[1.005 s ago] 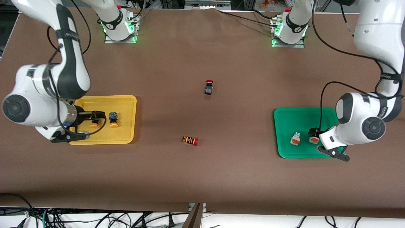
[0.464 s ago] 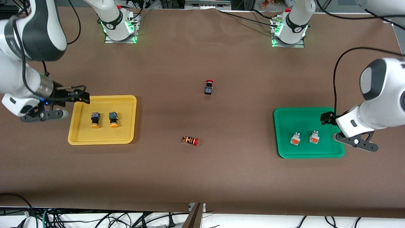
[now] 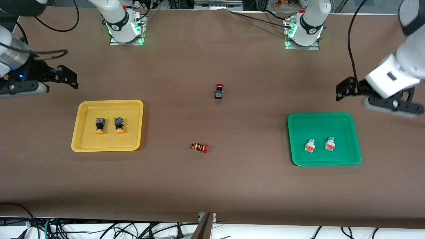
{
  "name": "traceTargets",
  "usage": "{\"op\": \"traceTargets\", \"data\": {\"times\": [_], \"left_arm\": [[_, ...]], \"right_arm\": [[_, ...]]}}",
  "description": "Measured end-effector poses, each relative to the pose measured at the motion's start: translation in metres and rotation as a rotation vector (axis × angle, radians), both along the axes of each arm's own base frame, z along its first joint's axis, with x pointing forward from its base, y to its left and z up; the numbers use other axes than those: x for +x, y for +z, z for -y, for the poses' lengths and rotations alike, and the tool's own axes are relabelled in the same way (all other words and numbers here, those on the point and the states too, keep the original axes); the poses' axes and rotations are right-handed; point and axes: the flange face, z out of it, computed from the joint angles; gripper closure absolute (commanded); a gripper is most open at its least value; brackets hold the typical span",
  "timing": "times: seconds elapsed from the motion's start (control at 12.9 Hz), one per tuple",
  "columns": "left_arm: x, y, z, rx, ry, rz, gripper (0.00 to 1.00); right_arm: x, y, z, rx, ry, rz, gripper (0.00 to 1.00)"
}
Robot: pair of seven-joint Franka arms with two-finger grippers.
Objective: Place green and yellow buttons in trays
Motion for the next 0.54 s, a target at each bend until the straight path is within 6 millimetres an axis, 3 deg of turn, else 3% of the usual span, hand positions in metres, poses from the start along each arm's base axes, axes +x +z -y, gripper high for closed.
{"op": "traceTargets", "data": {"times": [0.15,0.54], "left_arm": [[-0.027,-0.009,-0.022,0.001,0.057,-0.017,0.00],[-0.030,-0.035,-0.034,0.000,0.035,-0.021,0.00]], "right_arm": [[-0.011,0.010,0.006,-0.001,-0.009,-0.018,0.00],[-0.014,0.003,0.008,-0.005,-0.012,-0.068,0.00]]}}
